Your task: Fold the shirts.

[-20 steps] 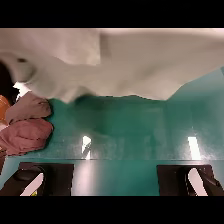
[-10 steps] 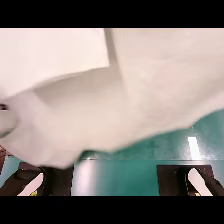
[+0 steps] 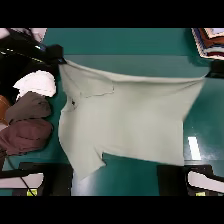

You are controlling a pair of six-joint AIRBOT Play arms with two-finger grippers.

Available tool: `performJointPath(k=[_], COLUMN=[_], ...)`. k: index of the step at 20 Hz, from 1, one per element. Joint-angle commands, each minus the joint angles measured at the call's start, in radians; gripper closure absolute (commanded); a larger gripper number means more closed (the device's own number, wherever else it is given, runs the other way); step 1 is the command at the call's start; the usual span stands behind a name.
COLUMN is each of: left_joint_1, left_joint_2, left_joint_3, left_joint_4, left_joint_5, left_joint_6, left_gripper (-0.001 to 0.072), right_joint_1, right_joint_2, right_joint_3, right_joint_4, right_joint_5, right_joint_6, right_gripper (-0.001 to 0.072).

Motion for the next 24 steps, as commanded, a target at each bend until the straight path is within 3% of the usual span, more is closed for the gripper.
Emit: performJointPath(k=[1, 4, 8, 11, 14, 17, 24], left_joint_1=[0.001, 0.001, 0.004, 0.034, 0.062, 0.068, 0.067], left_joint_2=[-0.213, -0.322, -0.360, -0.360, -0.359, -0.359, -0.359], left_joint_3=[0.008, 0.113, 0.210, 0.276, 0.298, 0.288, 0.040], left_joint_4=[-0.008, 0.009, 0.010, 0.006, 0.002, 0.005, 0.003], left_joint_5=[0.100, 0.185, 0.237, 0.197, 0.072, -0.079, -0.130], left_joint_6=[0.004, 0.013, 0.050, 0.054, 0.065, 0.134, 0.134], left_gripper=[0.0683, 0.0684, 0.0683, 0.0683, 0.0683, 0.0683, 0.0682], right_joint_1=[0.041, 0.041, 0.041, 0.041, 0.045, 0.074, 0.144], right_joint_2=[-0.194, -0.277, -0.318, -0.318, -0.318, -0.267, -0.145], right_joint_3=[-0.031, 0.007, 0.163, 0.251, 0.259, 0.135, -0.254], right_joint_4=[-0.046, -0.046, -0.047, -0.047, -0.037, -0.040, -0.037], right_joint_5=[-0.098, -0.231, -0.234, -0.231, -0.190, -0.182, -0.276], right_joint_6=[0.006, 0.006, 0.006, 0.002, -0.002, -0.001, 0.036], right_gripper=[0.0700, 0.0700, 0.0700, 0.0700, 0.0700, 0.0701, 0.0698])
